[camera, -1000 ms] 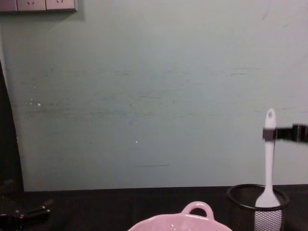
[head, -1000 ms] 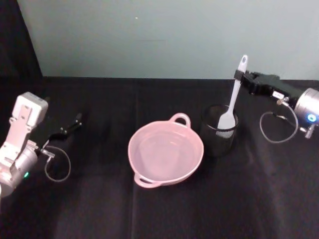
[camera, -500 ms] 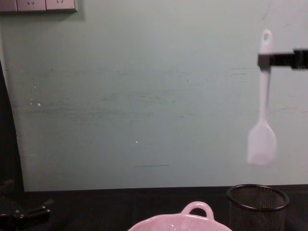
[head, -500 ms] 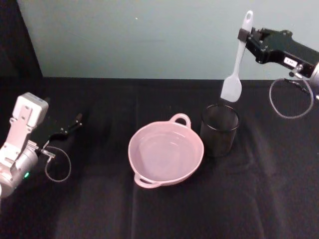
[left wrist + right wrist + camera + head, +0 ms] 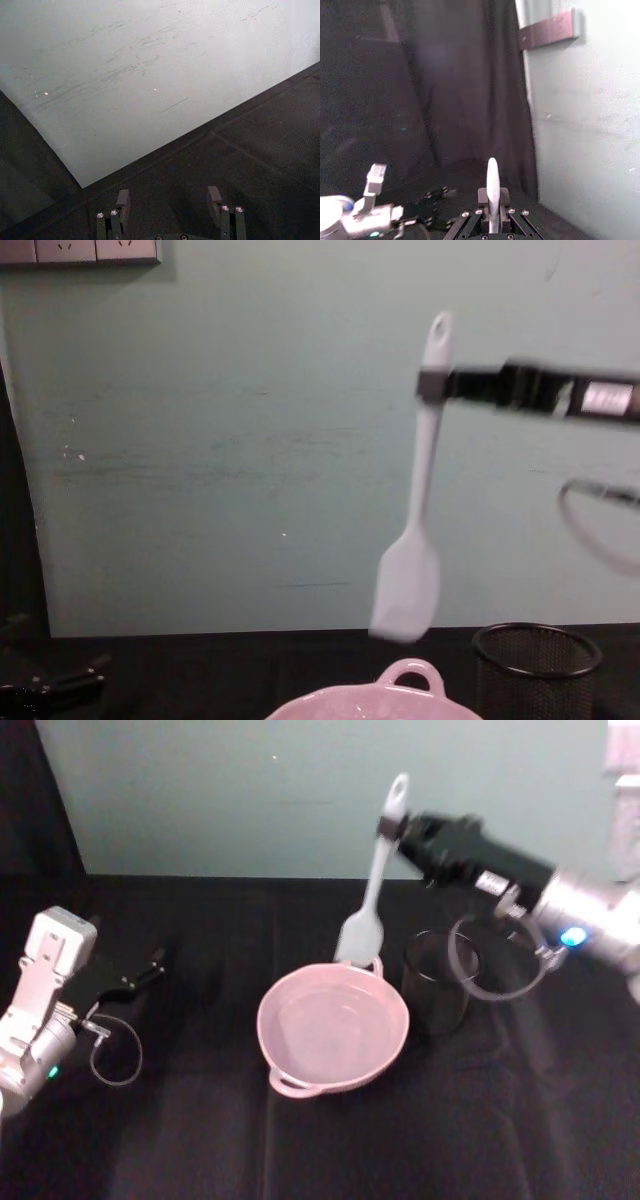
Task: Use the one hand to pick up the spoon and stir the clear water in the bowl.
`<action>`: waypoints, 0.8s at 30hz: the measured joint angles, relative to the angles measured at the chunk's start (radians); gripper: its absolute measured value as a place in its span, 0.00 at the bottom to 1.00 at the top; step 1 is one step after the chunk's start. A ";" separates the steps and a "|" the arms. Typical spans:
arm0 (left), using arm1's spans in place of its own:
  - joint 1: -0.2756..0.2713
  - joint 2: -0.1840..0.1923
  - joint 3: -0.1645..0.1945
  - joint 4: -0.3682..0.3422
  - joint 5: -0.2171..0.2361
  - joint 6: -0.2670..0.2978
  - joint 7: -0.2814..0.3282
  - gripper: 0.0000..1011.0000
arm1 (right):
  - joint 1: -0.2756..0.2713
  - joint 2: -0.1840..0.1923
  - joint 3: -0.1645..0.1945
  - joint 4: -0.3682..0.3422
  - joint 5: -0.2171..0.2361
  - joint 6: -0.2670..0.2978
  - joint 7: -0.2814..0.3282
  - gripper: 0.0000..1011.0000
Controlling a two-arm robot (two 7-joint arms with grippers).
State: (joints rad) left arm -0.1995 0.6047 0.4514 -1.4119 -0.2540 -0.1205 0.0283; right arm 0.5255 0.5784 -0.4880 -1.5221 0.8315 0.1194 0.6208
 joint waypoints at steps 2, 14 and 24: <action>0.000 0.000 0.000 0.000 0.000 0.000 0.000 1.00 | -0.006 -0.024 -0.028 0.045 -0.009 -0.038 0.033 0.12; 0.000 0.000 0.000 0.000 0.000 0.000 0.000 1.00 | -0.067 -0.070 -0.096 0.159 -0.141 -0.226 0.120 0.12; 0.000 0.000 0.000 0.000 0.000 0.000 0.000 1.00 | -0.088 -0.116 -0.117 0.176 -0.203 -0.286 0.144 0.12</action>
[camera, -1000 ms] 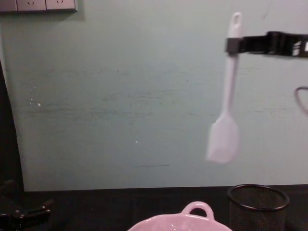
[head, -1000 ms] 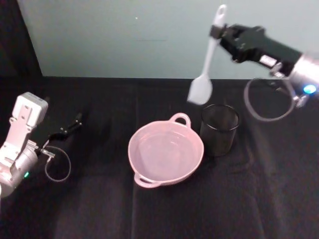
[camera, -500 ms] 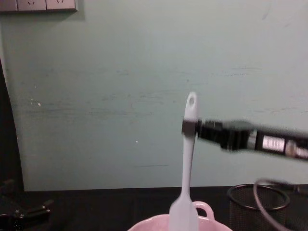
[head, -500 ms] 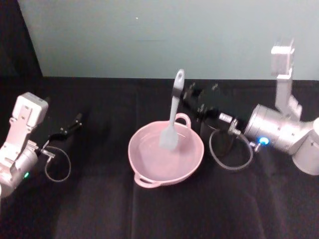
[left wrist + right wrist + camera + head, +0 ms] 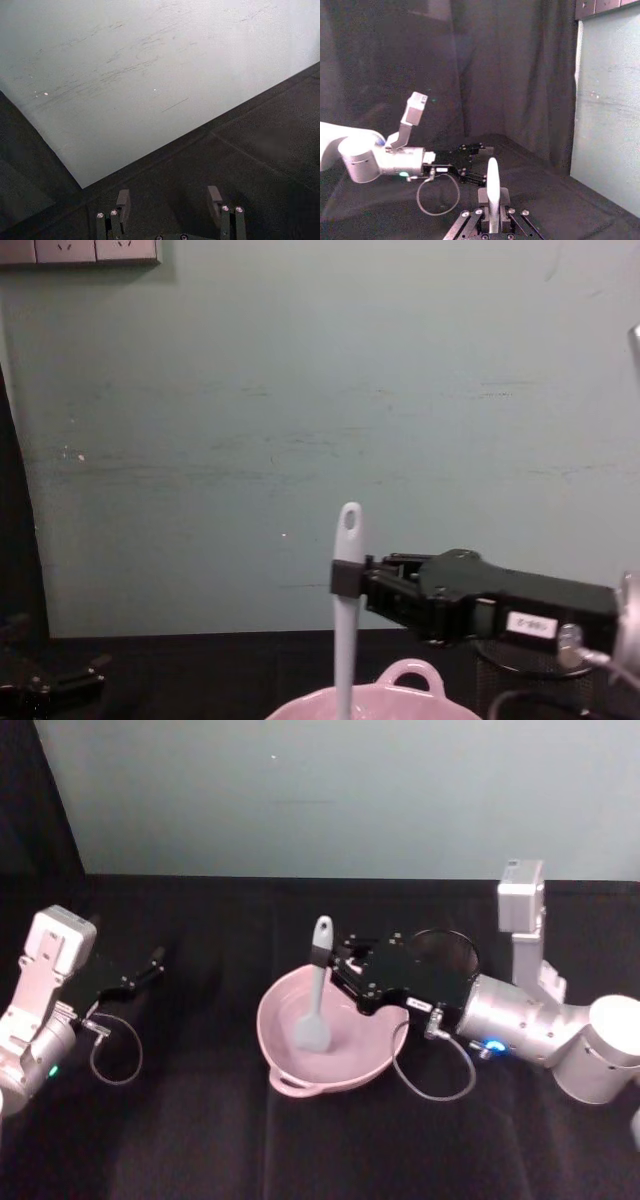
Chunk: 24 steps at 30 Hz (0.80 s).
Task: Use the one hand to pick up the spoon and stir the clear water in the bowl.
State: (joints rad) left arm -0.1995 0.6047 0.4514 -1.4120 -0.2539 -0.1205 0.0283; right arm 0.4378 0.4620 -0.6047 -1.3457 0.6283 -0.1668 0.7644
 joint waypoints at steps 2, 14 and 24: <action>0.000 0.000 0.000 0.000 0.000 0.000 0.000 1.00 | 0.009 -0.027 -0.002 0.029 -0.022 -0.024 -0.011 0.12; 0.000 0.000 0.000 0.000 0.000 0.000 0.000 1.00 | 0.075 -0.145 0.022 0.229 -0.169 -0.208 -0.134 0.12; 0.000 0.000 0.000 0.000 0.000 0.000 0.000 1.00 | -0.009 -0.051 0.077 0.097 -0.142 -0.147 -0.113 0.12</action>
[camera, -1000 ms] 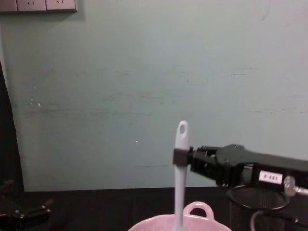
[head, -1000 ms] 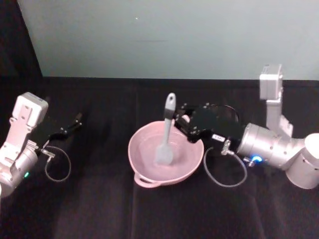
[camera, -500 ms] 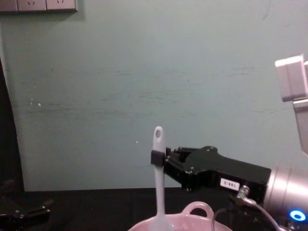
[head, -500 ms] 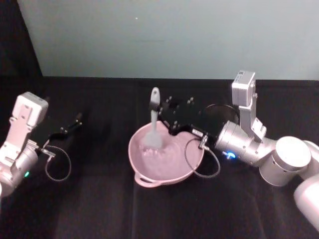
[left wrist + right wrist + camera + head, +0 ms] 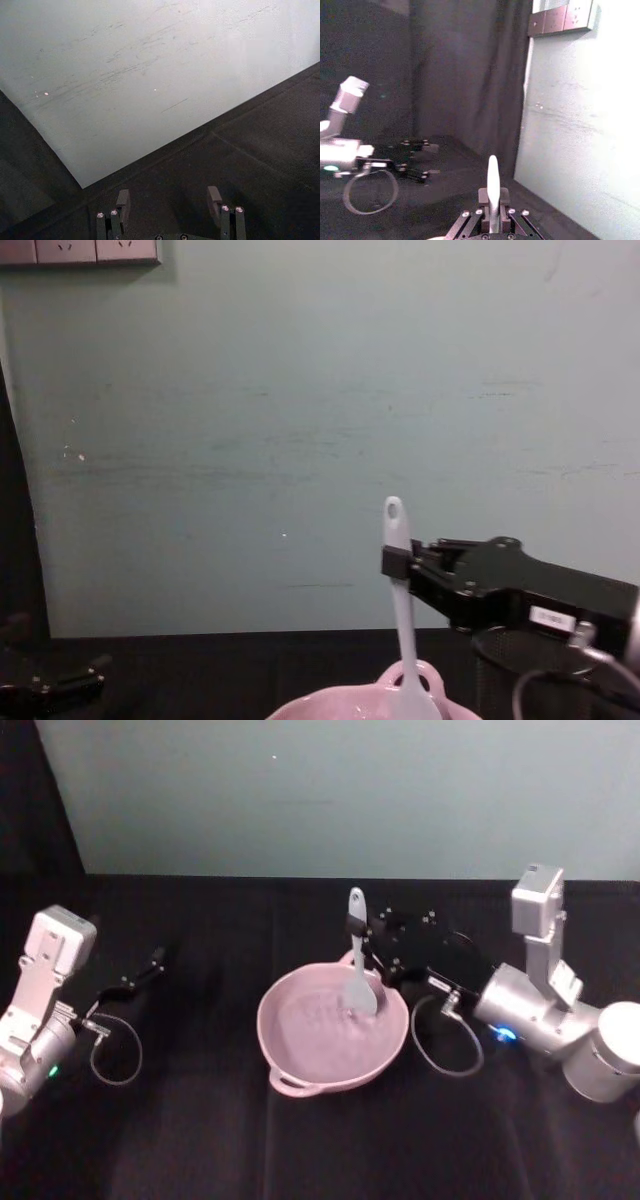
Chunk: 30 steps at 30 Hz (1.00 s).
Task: Use the one hand to pick up the spoon and stir the clear water in the bowl.
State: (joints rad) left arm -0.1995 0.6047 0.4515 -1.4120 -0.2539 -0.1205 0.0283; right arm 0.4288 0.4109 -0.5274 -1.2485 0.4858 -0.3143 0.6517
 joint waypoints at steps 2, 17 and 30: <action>0.000 0.000 0.000 0.000 0.000 0.000 0.000 1.00 | -0.032 0.024 0.012 -0.048 0.029 0.031 0.022 0.12; 0.000 0.000 0.000 0.000 0.000 0.000 0.000 1.00 | -0.095 0.008 -0.003 -0.144 0.161 0.154 0.110 0.12; 0.000 0.000 0.000 0.000 0.000 0.000 0.000 1.00 | 0.034 -0.152 -0.010 0.123 0.035 -0.006 0.003 0.12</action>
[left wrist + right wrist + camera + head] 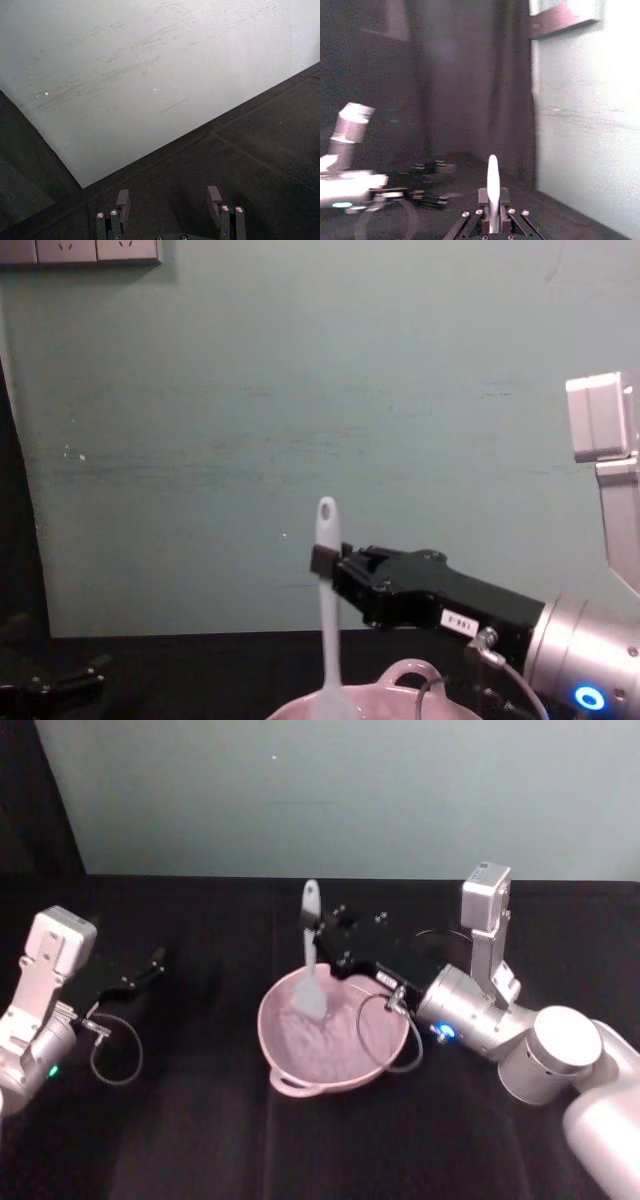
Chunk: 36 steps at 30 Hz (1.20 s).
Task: Use the one hand to pick up the spoon and stir the clear water in the bowl.
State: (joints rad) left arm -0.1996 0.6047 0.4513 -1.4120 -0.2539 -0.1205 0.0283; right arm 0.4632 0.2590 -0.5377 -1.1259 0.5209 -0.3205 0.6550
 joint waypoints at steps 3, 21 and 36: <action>0.000 0.000 0.000 0.000 0.000 0.000 0.000 1.00 | 0.017 -0.015 0.013 0.042 -0.028 -0.036 -0.031 0.12; 0.000 0.000 0.000 0.000 0.000 0.000 0.000 1.00 | -0.141 0.143 0.105 -0.220 0.050 0.104 0.025 0.12; 0.000 0.000 0.000 0.000 0.000 0.000 0.000 1.00 | -0.119 0.101 0.026 -0.218 0.106 0.168 0.069 0.12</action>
State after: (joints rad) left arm -0.1995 0.6046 0.4514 -1.4120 -0.2539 -0.1205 0.0283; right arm 0.3438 0.3596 -0.5121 -1.3442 0.6264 -0.1523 0.7245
